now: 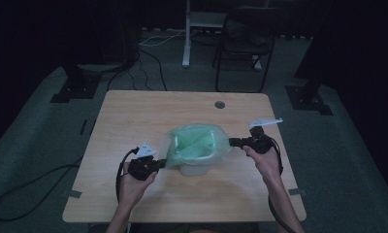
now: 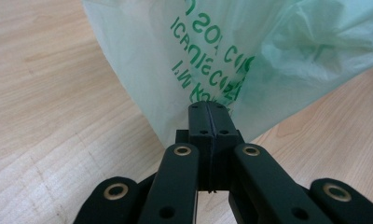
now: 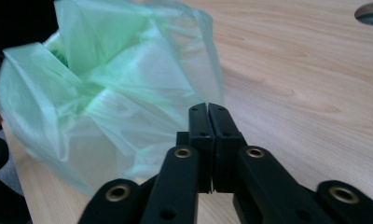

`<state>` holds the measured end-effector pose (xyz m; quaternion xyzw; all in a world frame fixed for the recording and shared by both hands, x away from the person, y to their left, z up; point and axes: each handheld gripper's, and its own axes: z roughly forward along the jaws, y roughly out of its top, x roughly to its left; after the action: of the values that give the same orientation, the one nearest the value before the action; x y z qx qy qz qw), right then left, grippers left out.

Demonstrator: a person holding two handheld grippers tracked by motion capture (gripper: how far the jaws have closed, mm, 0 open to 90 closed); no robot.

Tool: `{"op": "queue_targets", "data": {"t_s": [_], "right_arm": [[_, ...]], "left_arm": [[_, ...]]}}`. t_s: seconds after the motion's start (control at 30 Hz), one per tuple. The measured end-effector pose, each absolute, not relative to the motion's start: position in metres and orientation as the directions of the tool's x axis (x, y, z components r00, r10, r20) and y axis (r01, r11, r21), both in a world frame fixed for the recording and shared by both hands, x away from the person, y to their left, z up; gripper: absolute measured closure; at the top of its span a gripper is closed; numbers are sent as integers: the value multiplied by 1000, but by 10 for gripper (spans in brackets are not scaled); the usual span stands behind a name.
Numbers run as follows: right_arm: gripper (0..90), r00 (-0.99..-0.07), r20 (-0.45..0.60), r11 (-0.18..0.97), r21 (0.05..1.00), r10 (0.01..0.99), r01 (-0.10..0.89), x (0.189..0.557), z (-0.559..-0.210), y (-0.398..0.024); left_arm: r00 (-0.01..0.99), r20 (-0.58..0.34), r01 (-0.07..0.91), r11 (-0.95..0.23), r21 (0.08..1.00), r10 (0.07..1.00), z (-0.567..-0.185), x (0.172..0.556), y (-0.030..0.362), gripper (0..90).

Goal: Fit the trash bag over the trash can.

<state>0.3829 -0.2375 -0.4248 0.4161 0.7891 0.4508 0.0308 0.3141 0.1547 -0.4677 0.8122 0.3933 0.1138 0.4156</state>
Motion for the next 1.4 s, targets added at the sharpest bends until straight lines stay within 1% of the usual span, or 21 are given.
{"op": "queue_targets", "data": {"t_s": [0.03,0.07,0.13,0.17,0.23,0.37,0.57,0.63,0.67,0.7,0.73,0.87,0.9,0.93,0.97,1.0,1.03,1.1,1.3,1.37,1.4], "right_arm": [[816,-656,328,246,740,680,626,383,-425,-238],[767,-659,330,241,746,675,621,382,-424,-237],[658,-661,326,225,763,676,606,380,-420,-237],[629,-668,320,220,776,672,592,379,-417,-236],[579,-686,306,219,795,660,566,375,-411,-233],[537,-711,278,237,812,645,533,369,-402,-223],[523,-717,285,251,802,637,541,374,-407,-215],[523,-715,287,251,800,638,545,375,-408,-214],[522,-715,288,251,800,637,545,375,-409,-214],[519,-713,292,248,798,638,549,376,-410,-214],[519,-712,293,248,798,638,550,377,-410,-214],[535,-706,296,247,793,643,557,380,-412,-214],[664,-709,292,268,781,642,565,383,-416,-214],[713,-711,296,276,774,638,569,384,-417,-213],[713,-711,296,276,774,638,569,384,-417,-213],[823,-710,300,280,768,637,576,385,-421,-213],[823,-710,300,280,768,637,576,385,-421,-213],[900,-704,292,288,761,648,581,384,-423,-214],[900,-673,288,274,753,681,599,384,-423,-223],[900,-668,289,273,749,686,604,384,-423,-224],[900,-666,289,273,747,688,606,384,-424,-225]], "left_arm": [[667,-144,533,-333,778,731,-465,312,155,895],[668,-140,520,-325,790,731,-461,311,156,838],[676,-135,486,-301,820,724,-452,306,158,763],[684,-135,466,-287,837,717,-447,304,159,720],[699,-130,434,-272,859,703,-438,299,159,670],[761,-106,359,-280,890,639,-426,286,148,568],[810,-11,268,-355,896,586,-421,275,124,496],[811,1,262,-365,893,585,-422,274,122,497],[808,26,249,-381,890,589,-424,273,118,497],[807,39,241,-389,889,589,-425,272,116,606],[808,49,236,-400,886,587,-426,272,114,606],[821,59,240,-438,866,567,-433,271,108,876],[836,68,242,-477,845,544,-440,269,103,900],[841,74,243,-495,834,537,-443,269,101,900],[841,74,243,-495,834,537,-443,269,101,900],[845,75,254,-521,815,529,-451,269,98,900],[845,75,254,-521,815,529,-451,269,98,900],[843,78,277,-554,785,532,-464,270,96,900],[817,68,349,-584,733,573,-486,278,102,900],[802,66,370,-579,727,594,-489,280,106,875],[797,59,375,-568,732,602,-489,281,108,846]]}}
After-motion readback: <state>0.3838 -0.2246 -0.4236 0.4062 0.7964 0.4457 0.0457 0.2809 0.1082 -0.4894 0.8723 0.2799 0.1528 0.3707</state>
